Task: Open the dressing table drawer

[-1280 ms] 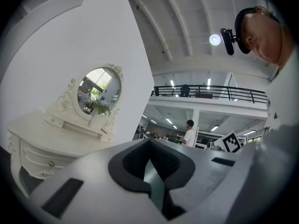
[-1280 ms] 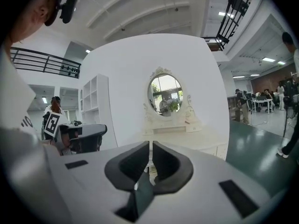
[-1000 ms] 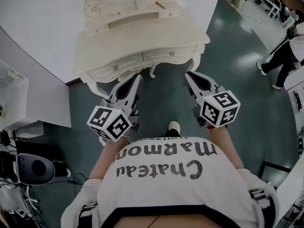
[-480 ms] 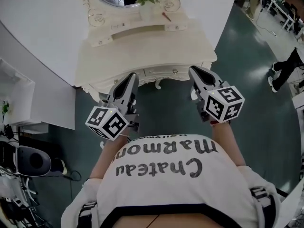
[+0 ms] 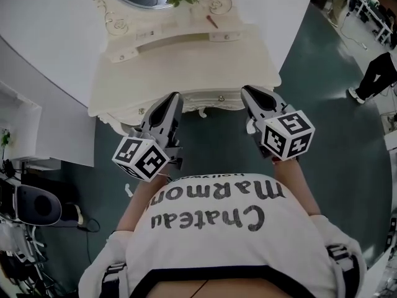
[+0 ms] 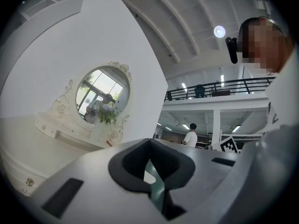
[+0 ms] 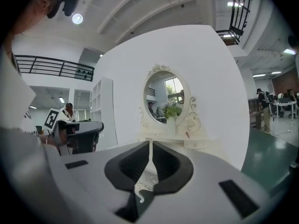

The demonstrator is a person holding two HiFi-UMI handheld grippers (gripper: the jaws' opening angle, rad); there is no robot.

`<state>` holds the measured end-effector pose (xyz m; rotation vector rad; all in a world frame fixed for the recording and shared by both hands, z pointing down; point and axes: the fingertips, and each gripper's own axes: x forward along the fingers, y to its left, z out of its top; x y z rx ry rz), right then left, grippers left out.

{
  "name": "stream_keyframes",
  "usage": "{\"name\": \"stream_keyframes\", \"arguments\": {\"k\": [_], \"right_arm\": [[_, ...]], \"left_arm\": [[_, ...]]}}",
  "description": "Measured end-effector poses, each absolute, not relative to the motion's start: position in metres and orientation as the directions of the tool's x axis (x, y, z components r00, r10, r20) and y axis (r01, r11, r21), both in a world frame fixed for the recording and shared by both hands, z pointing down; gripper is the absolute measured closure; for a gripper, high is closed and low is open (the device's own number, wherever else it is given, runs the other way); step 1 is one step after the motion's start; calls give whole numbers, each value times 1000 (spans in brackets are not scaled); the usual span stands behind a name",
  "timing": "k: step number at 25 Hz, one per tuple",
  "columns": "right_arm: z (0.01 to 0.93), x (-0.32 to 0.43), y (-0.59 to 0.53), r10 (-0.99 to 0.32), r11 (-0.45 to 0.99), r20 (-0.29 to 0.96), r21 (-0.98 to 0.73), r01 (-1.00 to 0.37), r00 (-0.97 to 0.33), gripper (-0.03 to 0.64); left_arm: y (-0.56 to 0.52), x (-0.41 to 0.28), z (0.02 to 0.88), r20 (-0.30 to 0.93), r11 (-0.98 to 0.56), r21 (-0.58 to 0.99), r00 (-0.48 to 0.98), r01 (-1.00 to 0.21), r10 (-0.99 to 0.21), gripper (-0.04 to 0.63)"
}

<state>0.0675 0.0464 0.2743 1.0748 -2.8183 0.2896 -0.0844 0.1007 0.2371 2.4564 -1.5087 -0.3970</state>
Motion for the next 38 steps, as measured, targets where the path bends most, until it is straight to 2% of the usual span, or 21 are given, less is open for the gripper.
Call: {"name": "stream_keyframes", "arguments": {"k": [7,19,29,38], "right_arm": [[296,83,28,-635,702,174,-277,-656,-753,577],[317,98,4,-631,675,203,-331,-659,-748,577],[334,86,-32,-618,668,204,-373,-644,-759,577],[343,64,-110,-633,635,243,-380,-673,-735,577]], "left_arm": [[86,-82,262,-67,-399,383,406,-833,-911,572],[56,-56,268,-36,-425,382,446,-821,-894,572],[11,-62,294,-6,-416,453,464,-788,-886,572],[-72,-87,302,3,-423,480,484,-768,-875,572]]}}
